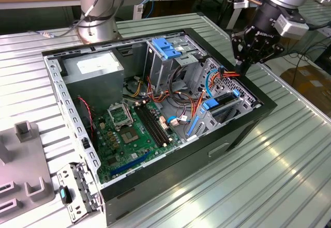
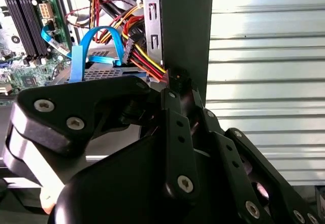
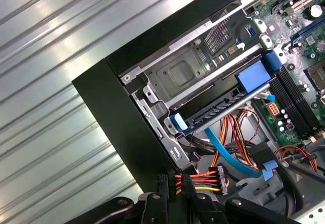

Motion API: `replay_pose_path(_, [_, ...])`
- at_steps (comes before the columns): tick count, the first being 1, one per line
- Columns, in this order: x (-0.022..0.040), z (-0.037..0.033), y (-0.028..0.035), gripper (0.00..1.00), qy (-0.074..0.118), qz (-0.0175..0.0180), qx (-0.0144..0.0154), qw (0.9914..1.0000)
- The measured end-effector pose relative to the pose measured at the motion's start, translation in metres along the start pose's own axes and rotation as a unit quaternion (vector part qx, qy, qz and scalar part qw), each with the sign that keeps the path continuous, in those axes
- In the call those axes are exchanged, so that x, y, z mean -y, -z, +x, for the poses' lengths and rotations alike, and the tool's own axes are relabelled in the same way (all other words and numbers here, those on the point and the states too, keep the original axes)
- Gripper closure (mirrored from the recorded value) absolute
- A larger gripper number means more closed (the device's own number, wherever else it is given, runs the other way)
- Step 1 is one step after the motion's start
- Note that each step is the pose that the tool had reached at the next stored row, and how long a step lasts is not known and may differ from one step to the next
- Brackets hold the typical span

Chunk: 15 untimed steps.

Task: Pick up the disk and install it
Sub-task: 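Insert the first disk wire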

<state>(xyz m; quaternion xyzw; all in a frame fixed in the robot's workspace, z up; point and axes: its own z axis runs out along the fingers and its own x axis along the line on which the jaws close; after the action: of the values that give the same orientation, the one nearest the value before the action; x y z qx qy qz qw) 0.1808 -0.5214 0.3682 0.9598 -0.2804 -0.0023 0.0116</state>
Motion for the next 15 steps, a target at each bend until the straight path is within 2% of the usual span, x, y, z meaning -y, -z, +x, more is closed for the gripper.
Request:
replay_pose_path(8, [-0.0016,0.0011,-0.0037,0.75,0.000,0.0004,-0.0007,1.00000])
replay_pose_path(9, [-0.0018,0.0013,-0.0032,0.76,0.000,0.0003,-0.0008,1.00000])
replay_pose_path(10, [-0.0022,0.0015,-0.0032,0.82,0.000,0.0008,-0.0005,1.00000])
replay_pose_path(13, [-0.0022,0.0015,-0.0018,0.83,0.000,0.0012,-0.0002,1.00000])
replay_pose_path(15, [-0.0023,0.0015,0.0033,0.83,0.000,0.0011,-0.0003,1.00000])
